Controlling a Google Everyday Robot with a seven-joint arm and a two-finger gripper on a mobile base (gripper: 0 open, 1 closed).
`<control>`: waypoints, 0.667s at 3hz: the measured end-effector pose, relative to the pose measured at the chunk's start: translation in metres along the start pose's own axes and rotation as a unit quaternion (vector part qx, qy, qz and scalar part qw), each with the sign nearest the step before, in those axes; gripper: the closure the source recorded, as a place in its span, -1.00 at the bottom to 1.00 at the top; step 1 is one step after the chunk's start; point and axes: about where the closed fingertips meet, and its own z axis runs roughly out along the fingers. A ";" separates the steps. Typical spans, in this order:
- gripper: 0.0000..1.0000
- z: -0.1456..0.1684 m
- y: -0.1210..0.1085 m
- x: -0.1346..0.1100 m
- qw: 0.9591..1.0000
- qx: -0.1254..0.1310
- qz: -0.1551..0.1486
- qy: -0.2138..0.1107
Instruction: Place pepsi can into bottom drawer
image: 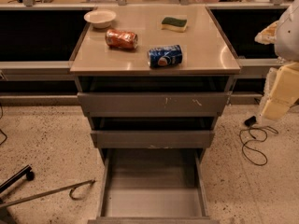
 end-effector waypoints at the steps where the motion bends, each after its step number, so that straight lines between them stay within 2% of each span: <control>1: -1.00 0.000 0.000 0.000 1.000 0.000 0.000 0.000; 2: -1.00 0.006 -0.036 -0.014 0.999 0.033 -0.025 -0.005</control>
Offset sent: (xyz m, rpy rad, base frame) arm 0.0913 0.0085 0.0130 -0.0467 -0.1606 0.0860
